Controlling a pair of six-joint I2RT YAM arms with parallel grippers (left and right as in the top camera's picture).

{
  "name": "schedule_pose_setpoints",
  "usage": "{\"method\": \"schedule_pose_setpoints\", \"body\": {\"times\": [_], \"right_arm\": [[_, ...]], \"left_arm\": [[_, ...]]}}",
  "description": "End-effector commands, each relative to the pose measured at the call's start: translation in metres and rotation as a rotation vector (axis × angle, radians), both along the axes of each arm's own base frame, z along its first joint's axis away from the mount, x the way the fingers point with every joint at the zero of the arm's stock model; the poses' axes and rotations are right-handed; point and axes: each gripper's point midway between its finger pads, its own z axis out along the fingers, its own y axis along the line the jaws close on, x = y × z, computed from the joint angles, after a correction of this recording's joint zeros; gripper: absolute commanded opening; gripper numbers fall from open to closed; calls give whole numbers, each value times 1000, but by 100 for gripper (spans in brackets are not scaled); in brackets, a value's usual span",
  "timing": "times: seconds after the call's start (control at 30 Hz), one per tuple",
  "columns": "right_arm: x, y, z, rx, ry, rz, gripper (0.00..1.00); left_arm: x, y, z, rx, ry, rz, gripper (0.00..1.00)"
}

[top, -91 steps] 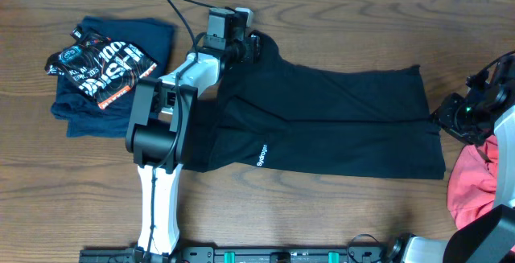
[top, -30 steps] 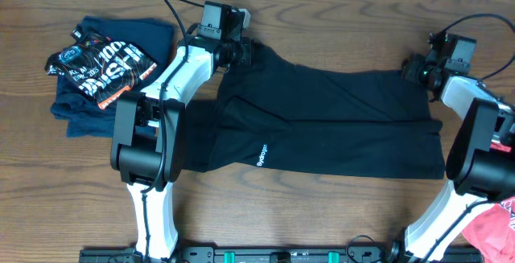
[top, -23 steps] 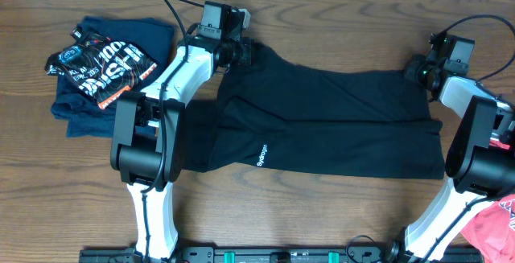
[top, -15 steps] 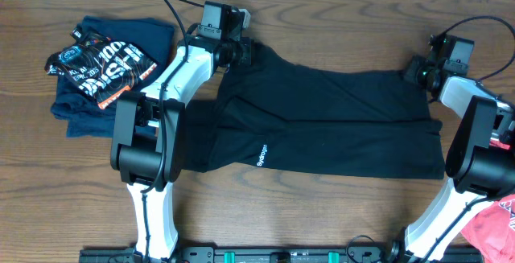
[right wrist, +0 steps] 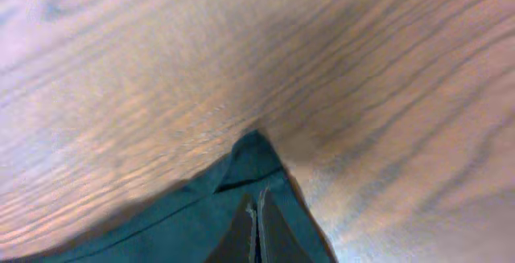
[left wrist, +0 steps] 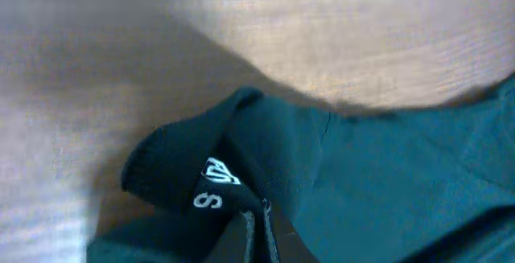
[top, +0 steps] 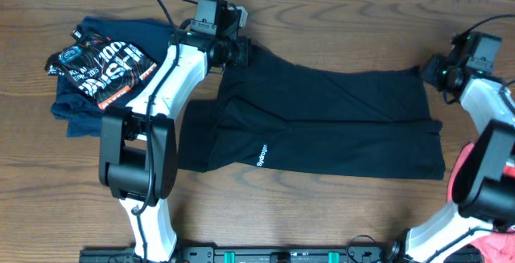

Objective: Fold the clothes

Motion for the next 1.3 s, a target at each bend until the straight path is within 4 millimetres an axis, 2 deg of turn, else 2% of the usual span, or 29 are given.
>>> {"method": "schedule_pose_setpoints", "body": {"times": [0.0, 0.07, 0.17, 0.33, 0.47, 0.63, 0.87, 0.97, 1.07, 1.17, 1.27], "right_arm": [[-3, -4, 18, -17, -20, -22, 1], [-4, -3, 17, -15, -12, -20, 4], [-6, 0, 8, -8, 12, -16, 36], [5, 9, -15, -5, 22, 11, 47], [15, 14, -37, -13, 23, 23, 50], [23, 13, -63, 2, 26, 1, 50], [32, 11, -71, -4, -4, -2, 49], [34, 11, -69, -5, -13, -3, 39], [34, 12, -69, -5, -14, 0, 34], [35, 16, -71, -5, -13, 6, 20], [36, 19, -72, -5, -15, 13, 15]], "left_arm": [[-3, 2, 4, -1, 13, -7, 6], [-3, 2, 3, 1, 15, -9, 6], [-2, 4, 3, 12, 8, -1, 6], [-1, 6, 2, 24, 5, 7, 6], [-1, 6, 2, 24, 5, 6, 6], [-1, 6, 2, 25, 5, 7, 6], [0, 6, 2, 24, 2, 7, 6], [0, 6, 2, 24, 2, 7, 6], [0, 6, 2, 24, 2, 7, 6], [0, 6, 2, 24, 2, 7, 6], [0, 6, 2, 24, 2, 7, 6]]}}
